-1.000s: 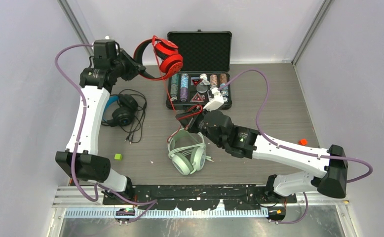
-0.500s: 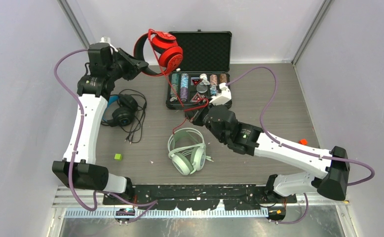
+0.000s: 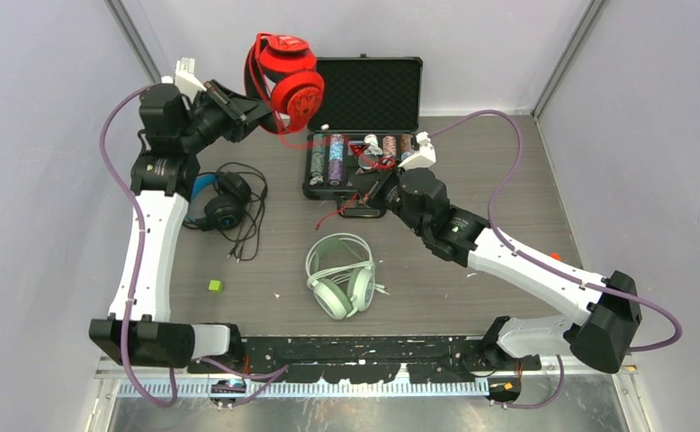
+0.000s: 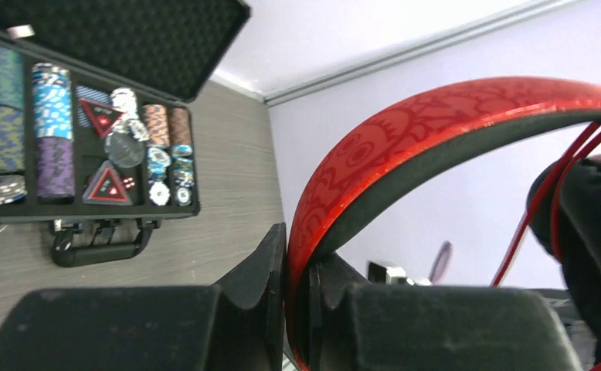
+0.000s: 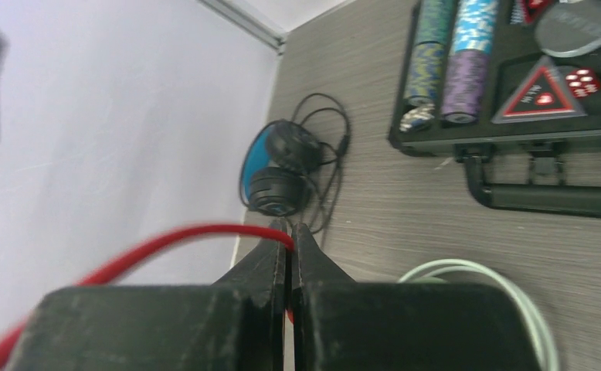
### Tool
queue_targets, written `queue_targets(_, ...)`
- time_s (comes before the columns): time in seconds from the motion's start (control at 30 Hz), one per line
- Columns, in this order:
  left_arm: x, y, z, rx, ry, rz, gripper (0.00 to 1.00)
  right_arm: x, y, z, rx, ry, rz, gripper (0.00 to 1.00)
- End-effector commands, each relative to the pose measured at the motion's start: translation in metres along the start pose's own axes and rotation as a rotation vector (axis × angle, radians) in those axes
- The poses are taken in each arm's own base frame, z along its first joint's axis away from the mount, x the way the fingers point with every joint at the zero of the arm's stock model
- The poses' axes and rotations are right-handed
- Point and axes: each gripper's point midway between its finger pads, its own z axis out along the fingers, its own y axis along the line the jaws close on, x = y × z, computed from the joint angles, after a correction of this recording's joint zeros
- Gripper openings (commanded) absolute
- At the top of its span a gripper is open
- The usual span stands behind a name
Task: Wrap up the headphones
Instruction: Wrap the headphones cable around the headphones.
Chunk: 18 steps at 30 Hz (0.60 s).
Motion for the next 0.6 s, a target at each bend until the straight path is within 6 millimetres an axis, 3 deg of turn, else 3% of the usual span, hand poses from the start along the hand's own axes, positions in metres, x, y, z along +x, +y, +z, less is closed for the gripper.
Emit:
queue_targets(0.0,0.009,-0.068,-0.043,0.268,0.007,0.092,0.00,-0.010,-0.009,0.002,-0.011,0.006,-0.039,0.00)
queue_targets(0.2,0.019,-0.069,-0.046,0.319,0.044,0.102,0.00,-0.008,-0.019,0.013,0.006,0.031,-0.056,0.00)
queue_targets(0.57,0.010,-0.099,-0.057,0.412,0.020,0.098,0.00,0.012,-0.088,0.021,0.157,0.059,-0.036,0.00)
